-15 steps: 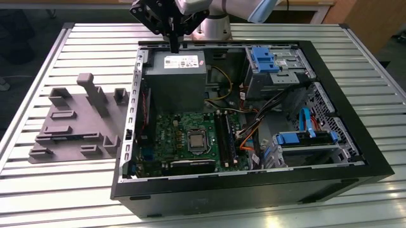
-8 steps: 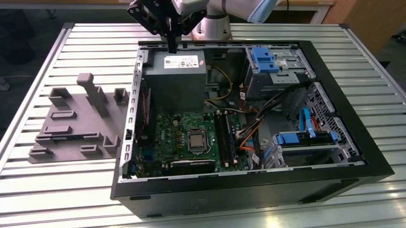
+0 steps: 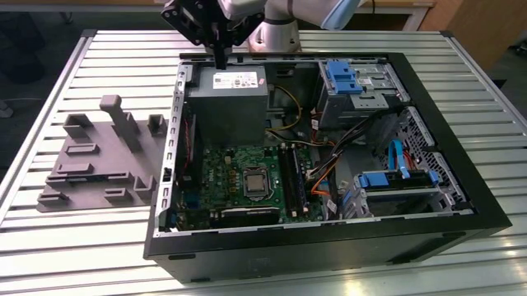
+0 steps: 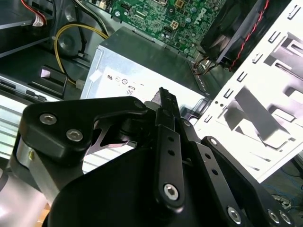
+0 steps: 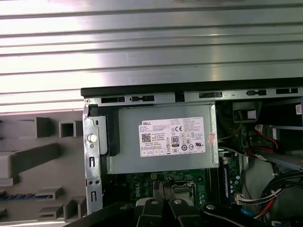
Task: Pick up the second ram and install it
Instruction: 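Reach for the second ram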
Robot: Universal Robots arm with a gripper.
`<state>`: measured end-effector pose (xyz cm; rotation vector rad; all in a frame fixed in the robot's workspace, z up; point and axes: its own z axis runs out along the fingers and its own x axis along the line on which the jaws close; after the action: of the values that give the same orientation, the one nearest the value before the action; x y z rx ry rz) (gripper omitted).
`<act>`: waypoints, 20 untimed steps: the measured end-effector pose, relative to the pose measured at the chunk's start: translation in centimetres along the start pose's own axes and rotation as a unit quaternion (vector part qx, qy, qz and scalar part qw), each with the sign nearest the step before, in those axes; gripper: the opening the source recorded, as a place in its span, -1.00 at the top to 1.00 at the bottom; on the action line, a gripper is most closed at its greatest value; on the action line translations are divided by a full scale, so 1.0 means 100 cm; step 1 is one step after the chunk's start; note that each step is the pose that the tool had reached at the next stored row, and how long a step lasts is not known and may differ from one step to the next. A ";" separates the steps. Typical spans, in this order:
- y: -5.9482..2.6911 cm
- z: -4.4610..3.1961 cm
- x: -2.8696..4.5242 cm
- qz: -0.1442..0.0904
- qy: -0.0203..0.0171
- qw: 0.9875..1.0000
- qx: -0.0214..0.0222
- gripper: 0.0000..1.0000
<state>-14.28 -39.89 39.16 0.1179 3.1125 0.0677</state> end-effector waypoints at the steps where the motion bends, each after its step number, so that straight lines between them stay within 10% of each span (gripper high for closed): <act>1: -0.0001 0.0000 0.0004 0.000 0.000 1.000 0.000 0.79; 20: -0.0007 0.0003 0.0087 0.000 0.000 1.000 0.000 0.79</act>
<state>-15.15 -39.89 39.11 0.1180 3.1125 0.0676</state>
